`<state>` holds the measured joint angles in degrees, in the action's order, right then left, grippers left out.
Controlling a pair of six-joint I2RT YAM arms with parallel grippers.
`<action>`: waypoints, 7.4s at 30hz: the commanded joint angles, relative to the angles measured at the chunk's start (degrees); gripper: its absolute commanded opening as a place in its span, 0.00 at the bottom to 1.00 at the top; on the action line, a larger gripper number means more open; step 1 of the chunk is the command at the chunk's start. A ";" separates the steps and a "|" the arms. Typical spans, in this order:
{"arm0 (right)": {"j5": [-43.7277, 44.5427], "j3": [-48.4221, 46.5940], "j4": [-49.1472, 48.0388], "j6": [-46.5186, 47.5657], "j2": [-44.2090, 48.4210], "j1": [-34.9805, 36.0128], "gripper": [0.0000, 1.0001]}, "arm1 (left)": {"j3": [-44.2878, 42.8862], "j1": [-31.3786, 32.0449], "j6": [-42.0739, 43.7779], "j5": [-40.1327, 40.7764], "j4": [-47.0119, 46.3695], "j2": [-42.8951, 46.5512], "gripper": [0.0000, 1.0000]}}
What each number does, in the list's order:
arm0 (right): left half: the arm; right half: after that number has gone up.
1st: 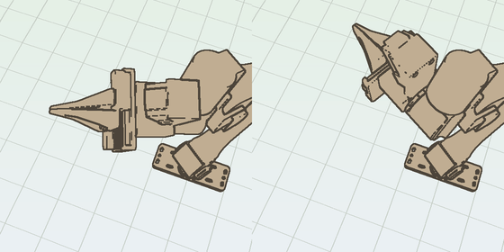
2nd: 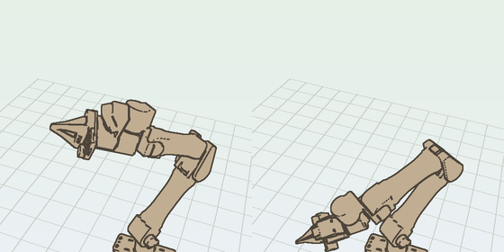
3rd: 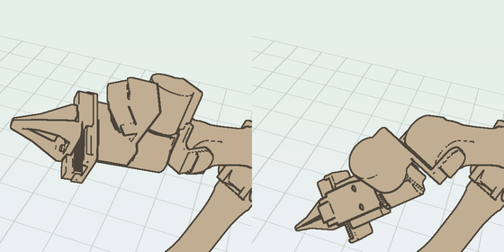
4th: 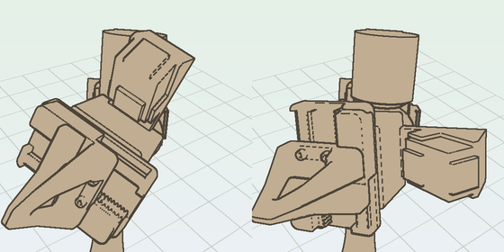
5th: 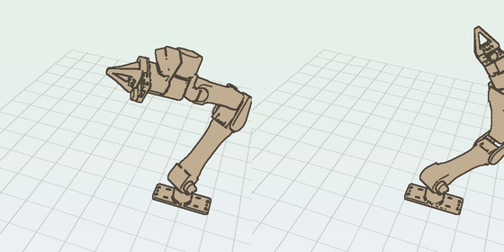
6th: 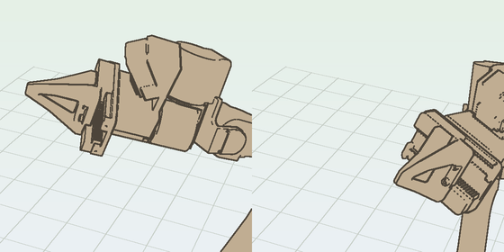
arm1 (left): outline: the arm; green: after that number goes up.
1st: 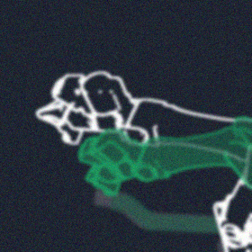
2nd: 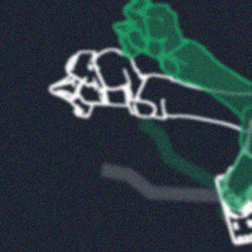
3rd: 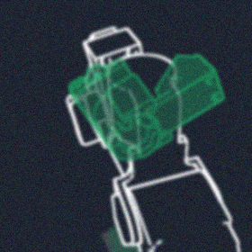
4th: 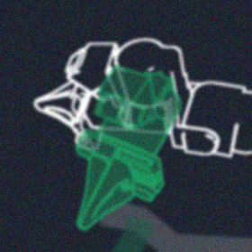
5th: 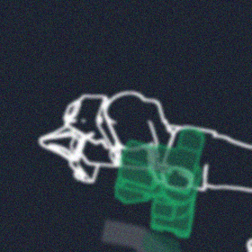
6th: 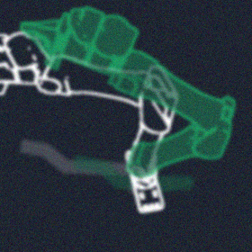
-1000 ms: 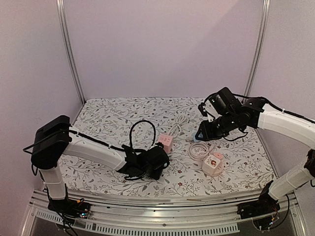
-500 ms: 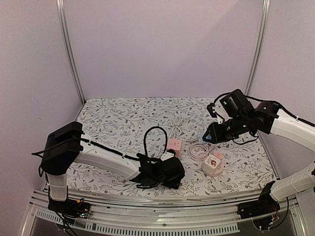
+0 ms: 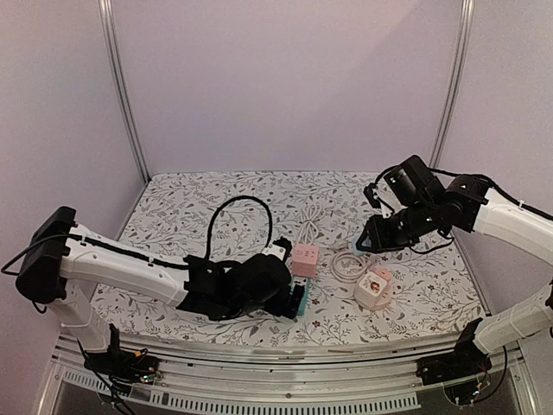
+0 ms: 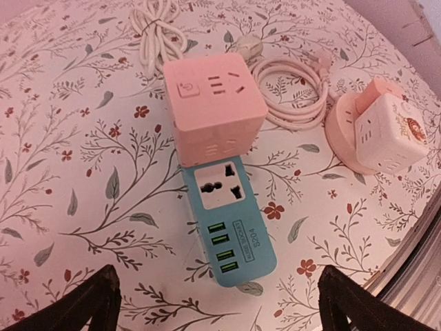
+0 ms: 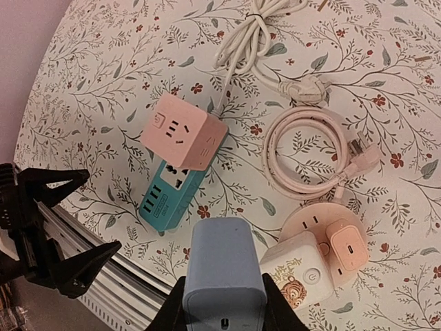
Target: Insert the plug
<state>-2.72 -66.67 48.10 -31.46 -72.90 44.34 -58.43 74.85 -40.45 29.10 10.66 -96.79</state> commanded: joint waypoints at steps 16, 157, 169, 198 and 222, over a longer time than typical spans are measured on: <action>-2.55 -8.78 4.37 -9.22 -12.14 6.73 0.00 | 25.29 -16.59 19.70 2.62 -29.75 13.66 0.99; 4.09 -20.43 12.79 -10.33 -45.71 10.88 0.12 | 38.23 -21.05 23.81 -2.38 -50.40 15.05 0.99; 7.36 -25.07 16.26 -7.16 -38.96 10.19 0.59 | 36.89 -21.05 24.48 -1.26 -48.52 15.80 0.99; 36.31 -6.86 -7.75 4.44 -6.70 3.19 0.99 | 30.77 -24.58 28.54 12.14 -27.04 35.15 0.99; 26.00 4.28 -25.17 10.07 -4.96 -11.17 0.99 | 40.60 -53.69 44.83 -1.05 -39.81 43.36 0.99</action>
<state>29.98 -63.66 26.50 -24.71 -77.36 35.59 -19.51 28.73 6.13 38.26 -24.23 -53.36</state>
